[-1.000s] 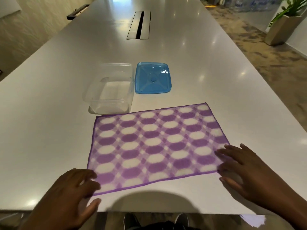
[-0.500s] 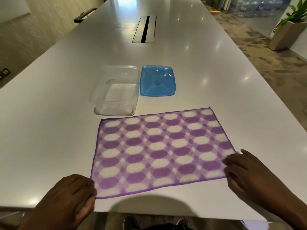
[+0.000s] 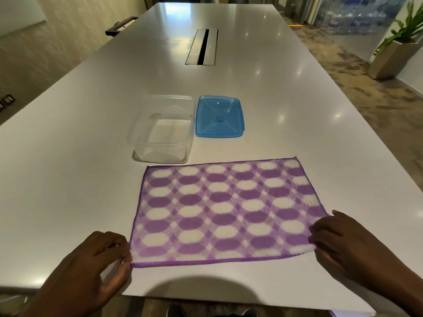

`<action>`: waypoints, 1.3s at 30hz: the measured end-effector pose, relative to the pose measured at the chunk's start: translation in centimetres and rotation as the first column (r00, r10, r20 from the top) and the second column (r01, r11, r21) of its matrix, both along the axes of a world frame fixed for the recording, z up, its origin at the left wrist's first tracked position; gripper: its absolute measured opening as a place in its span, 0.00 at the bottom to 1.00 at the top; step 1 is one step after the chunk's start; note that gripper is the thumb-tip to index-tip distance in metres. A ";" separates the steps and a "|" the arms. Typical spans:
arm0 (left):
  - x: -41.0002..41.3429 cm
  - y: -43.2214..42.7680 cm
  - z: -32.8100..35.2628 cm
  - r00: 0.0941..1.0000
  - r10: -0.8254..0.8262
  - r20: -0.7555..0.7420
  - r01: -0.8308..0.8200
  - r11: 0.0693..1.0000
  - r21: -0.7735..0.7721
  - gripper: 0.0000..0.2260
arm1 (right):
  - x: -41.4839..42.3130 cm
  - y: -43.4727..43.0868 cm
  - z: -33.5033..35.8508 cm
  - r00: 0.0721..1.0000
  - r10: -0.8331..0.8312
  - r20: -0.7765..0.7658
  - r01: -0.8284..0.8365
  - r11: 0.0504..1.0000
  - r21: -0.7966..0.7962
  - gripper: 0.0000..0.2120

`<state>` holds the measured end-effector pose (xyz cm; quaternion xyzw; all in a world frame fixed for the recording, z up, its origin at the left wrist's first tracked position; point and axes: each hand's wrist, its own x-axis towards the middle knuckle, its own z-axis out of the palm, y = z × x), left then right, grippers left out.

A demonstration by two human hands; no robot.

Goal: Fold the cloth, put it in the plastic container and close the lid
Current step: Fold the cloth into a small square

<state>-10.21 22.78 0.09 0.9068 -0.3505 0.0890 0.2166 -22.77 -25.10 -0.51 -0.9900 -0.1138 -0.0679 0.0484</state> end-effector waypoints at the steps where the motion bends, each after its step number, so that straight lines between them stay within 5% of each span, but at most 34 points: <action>1: 0.1 0.1 0.2 1.000 0.004 -0.009 -0.004 1.000 -0.006 0.10 | 0.0 -0.1 0.6 1.000 -0.005 -0.022 0.005 1.000 0.030 0.20; 7: 1.5 0.8 2.7 0.995 0.036 -0.089 -0.037 0.999 -0.015 0.04 | 1.2 -1.8 5.6 0.995 0.053 -0.088 -0.027 0.960 0.277 0.06; 10: 3.4 0.2 5.0 0.996 0.043 -0.072 -0.041 0.999 0.025 0.03 | 2.8 -2.6 7.9 0.985 0.105 -0.136 -0.056 0.945 0.322 0.07; 14: 7.4 -1.8 7.2 0.990 0.127 -0.065 -0.122 0.989 0.086 0.03 | 6.4 -3.4 10.1 0.955 0.035 -0.296 0.097 0.902 0.421 0.04; 24: 13.6 -9.4 5.7 0.890 0.447 -0.090 -0.419 0.879 0.227 0.05 | 15.6 -3.9 7.4 0.905 -0.132 -0.405 0.264 0.919 0.292 0.04; 28: 13.1 -11.0 4.9 0.864 0.503 0.004 -0.482 0.827 0.287 0.08 | 16.8 -4.2 6.0 0.889 -0.186 -0.418 0.307 0.920 0.243 0.08; 30: 11.9 -11.5 4.5 0.854 0.509 0.107 -0.519 0.818 0.246 0.09 | 16.8 -4.0 5.7 0.897 -0.260 -0.358 0.342 0.921 0.188 0.02; 31: 11.1 -12.0 4.3 0.847 0.508 0.153 -0.531 0.822 0.207 0.09 | 16.7 -3.8 5.5 0.901 -0.331 -0.282 0.380 0.915 0.139 0.08; 35: 8.1 -15.4 3.4 0.931 0.287 0.224 -0.309 0.948 0.070 0.04 | 14.9 0.4 4.6 0.932 -0.345 0.111 0.329 0.934 0.136 0.16; 39: 7.4 -18.6 0.2 1.000 0.029 -0.002 -0.029 0.999 0.045 0.14 | 13.6 7.5 2.5 0.996 -0.082 0.019 0.076 0.978 0.196 0.25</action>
